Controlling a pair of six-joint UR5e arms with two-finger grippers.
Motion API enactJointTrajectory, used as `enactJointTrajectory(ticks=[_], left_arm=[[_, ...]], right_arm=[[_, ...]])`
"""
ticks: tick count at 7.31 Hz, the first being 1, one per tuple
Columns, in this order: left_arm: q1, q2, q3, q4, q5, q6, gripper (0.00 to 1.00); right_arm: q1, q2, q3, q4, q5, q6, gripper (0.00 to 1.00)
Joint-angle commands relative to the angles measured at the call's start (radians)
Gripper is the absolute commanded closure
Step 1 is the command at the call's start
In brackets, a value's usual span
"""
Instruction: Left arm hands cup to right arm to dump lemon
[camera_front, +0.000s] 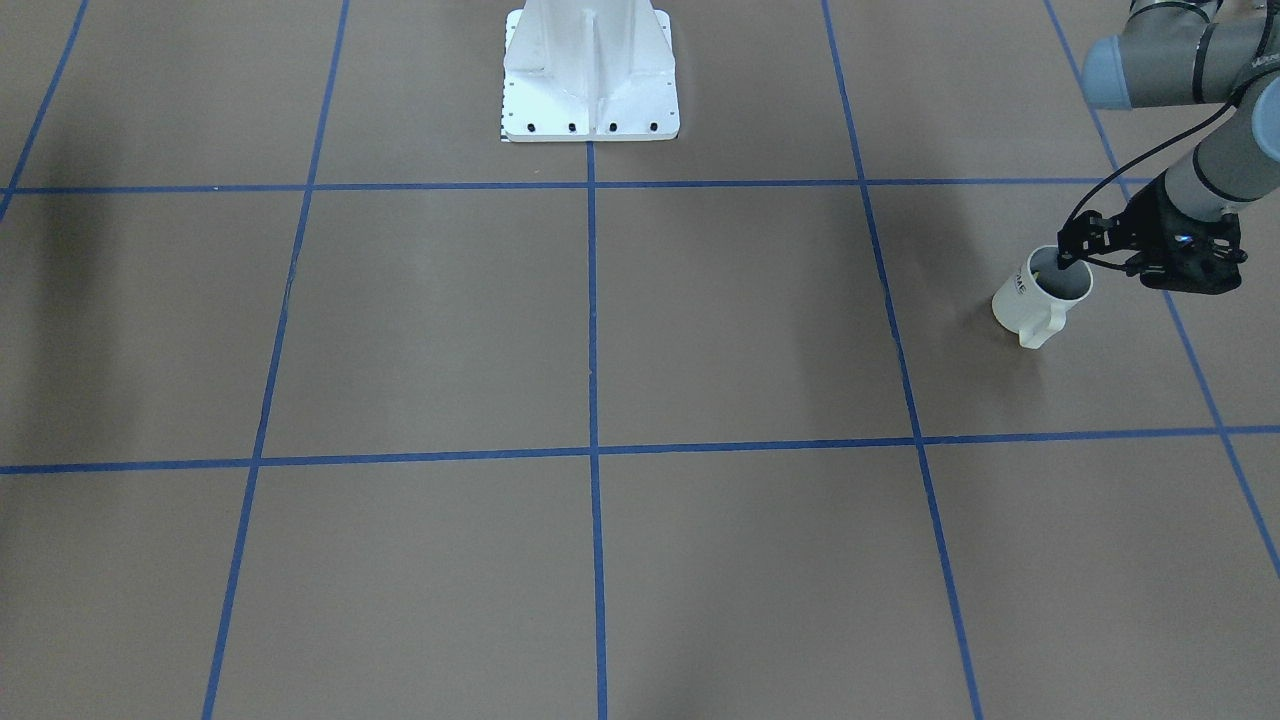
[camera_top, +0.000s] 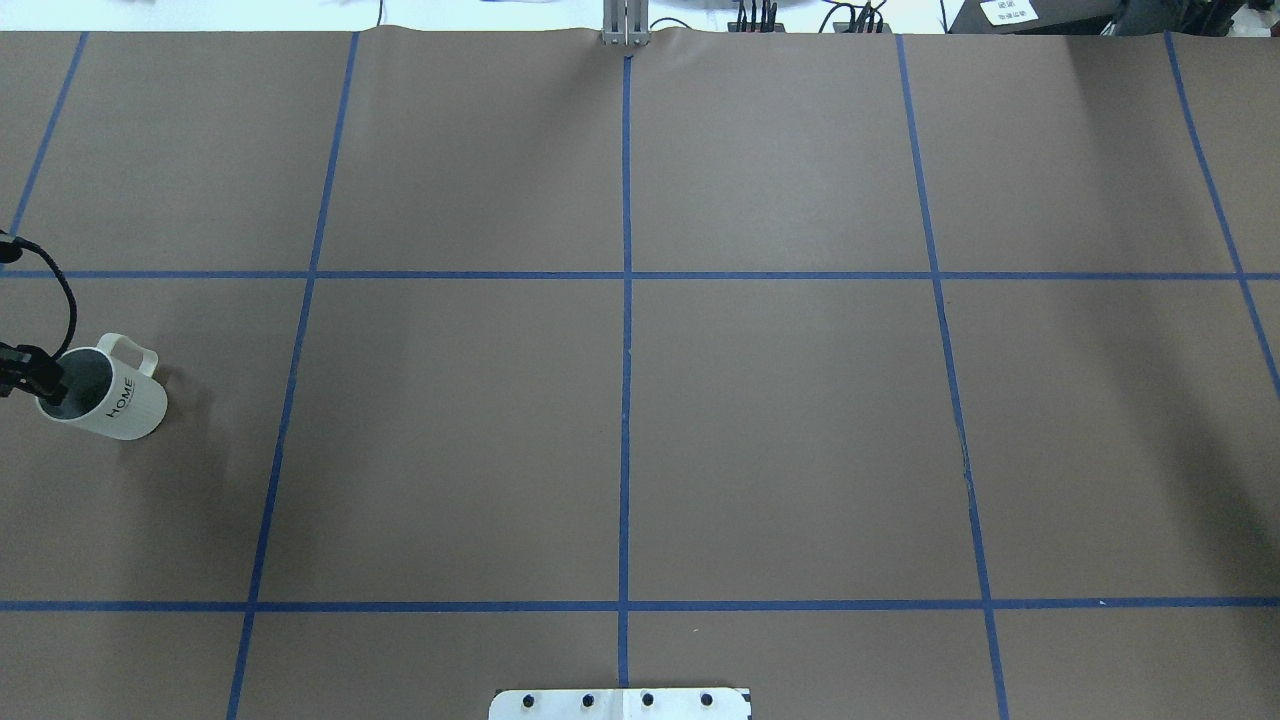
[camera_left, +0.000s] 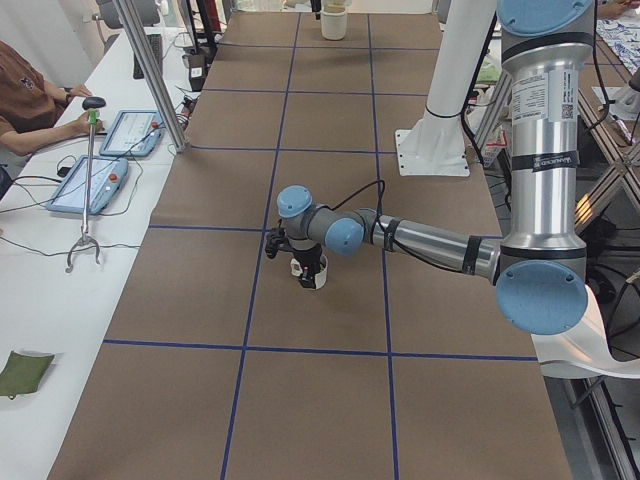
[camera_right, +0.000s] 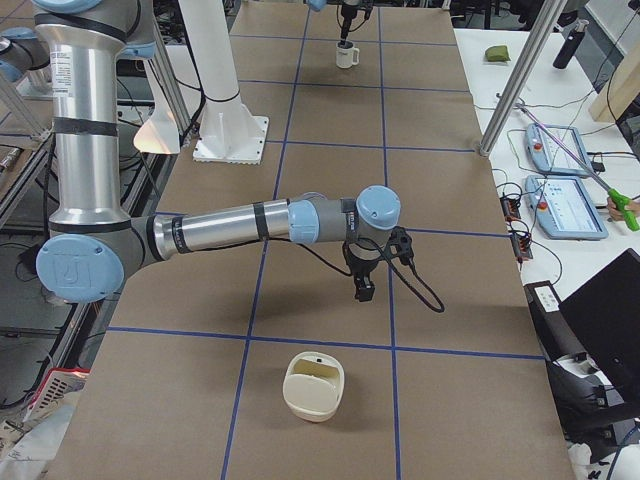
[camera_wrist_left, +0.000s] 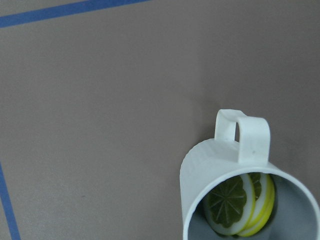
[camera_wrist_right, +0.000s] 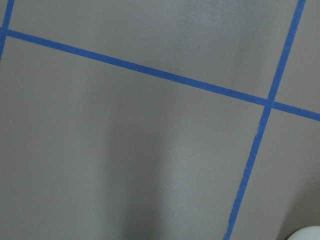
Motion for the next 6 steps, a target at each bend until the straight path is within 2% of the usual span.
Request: enactJointTrajectory(ticks=[1, 3, 4, 5, 6], left_arm=[[0.0, -0.008, 0.001, 0.0, -0.003, -0.004, 1.0], [0.0, -0.057, -0.022, 0.005, -0.017, -0.163, 1.0], [0.0, -0.06, -0.075, 0.021, -0.044, -0.197, 1.0], [-0.005, -0.063, -0.096, 0.032, -0.113, -0.203, 1.0], [-0.012, -0.094, -0.096, 0.032, -0.115, -0.264, 1.0]], right_arm=[[-0.007, 0.001, 0.0, 0.0, 0.0, 0.0, 0.0], [-0.009, -0.001, 0.0, 0.0, 0.048, 0.0, 0.0], [-0.009, -0.001, 0.011, 0.0, 0.087, 0.0, 0.0], [-0.01, -0.001, 0.035, 0.0, 0.097, 0.003, 0.0], [-0.026, 0.005, 0.063, 0.0, 0.097, 0.005, 0.0]])
